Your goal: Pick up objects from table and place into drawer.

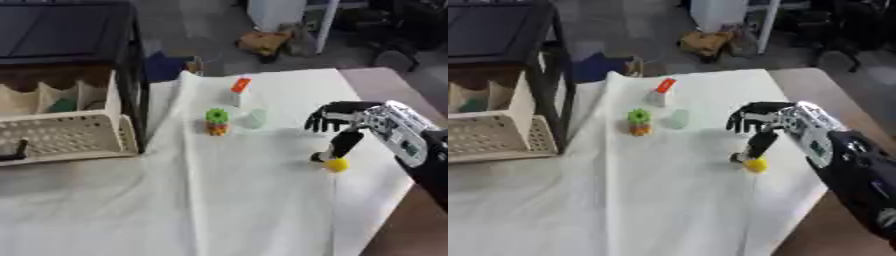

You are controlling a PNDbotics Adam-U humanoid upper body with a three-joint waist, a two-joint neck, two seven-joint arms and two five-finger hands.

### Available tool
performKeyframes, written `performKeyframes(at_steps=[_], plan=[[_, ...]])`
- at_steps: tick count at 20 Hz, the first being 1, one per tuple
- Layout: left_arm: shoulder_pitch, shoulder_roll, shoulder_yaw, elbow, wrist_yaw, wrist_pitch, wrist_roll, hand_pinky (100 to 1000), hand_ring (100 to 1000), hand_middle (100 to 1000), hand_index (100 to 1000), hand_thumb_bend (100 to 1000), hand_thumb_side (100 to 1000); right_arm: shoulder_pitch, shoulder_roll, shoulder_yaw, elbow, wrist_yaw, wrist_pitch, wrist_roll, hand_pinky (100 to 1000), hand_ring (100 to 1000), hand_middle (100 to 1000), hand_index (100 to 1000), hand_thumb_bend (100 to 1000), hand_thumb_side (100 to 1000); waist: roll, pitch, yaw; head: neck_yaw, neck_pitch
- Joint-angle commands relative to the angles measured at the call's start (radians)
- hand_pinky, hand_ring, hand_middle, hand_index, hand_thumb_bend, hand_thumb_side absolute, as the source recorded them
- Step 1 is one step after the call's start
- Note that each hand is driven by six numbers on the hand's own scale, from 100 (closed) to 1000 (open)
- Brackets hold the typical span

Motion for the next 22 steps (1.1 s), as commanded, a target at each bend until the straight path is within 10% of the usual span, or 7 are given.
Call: performKeyframes(at_steps=[1,22], plan=[[-0.004,0.025,0.018,-0.012,0.001,-0.001,0.002,337,331,356,587,100,1000,0.001,-0.060,-0.023,-0.046,-0.012,0.012,-0.009,634,728,686,838,459,349,-0.004,-0.019,-0.006,0.003,-0.007],[0.003,0.024,0.017,-0.012,-0.001,0.002,-0.007,336,329,355,585,100,1000,0.087,-0.071,-0.023,-0.096,-0.012,0.031,-0.007,604,705,653,816,446,314,-0.005,-0.026,-0.021,0.003,0.002]])
